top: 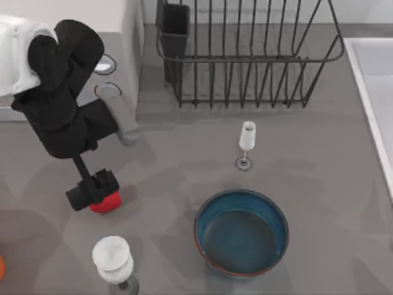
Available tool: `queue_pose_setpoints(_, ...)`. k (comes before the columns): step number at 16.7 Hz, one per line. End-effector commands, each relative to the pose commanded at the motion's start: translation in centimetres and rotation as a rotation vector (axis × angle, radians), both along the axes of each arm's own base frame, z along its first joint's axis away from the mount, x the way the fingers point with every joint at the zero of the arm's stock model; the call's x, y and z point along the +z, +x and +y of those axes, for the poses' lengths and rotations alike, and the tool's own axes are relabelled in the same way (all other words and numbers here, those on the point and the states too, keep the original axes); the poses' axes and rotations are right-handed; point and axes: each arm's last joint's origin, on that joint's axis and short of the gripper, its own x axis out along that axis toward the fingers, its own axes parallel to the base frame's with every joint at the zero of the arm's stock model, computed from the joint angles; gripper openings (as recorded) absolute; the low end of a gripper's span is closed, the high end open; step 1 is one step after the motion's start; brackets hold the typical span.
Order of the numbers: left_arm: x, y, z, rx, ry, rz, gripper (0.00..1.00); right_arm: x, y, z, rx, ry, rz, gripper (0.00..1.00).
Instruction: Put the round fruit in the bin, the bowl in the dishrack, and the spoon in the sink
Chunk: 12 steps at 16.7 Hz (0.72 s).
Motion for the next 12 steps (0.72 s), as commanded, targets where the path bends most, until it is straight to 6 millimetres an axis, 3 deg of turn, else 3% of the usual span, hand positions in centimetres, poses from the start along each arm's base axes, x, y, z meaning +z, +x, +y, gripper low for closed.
queue_pose_setpoints(5,-1.5,1.6,-1.5,-0.078,0.037,0.093,1.00,0.0,0.0,0.0,0.000,0.000,0.000,1.00)
queue_pose_setpoints(12,-1.7,1.7,-1.4,-0.079,0.039,0.098,1.00,0.0,0.0,0.0,0.000,0.000,0.000,1.00)
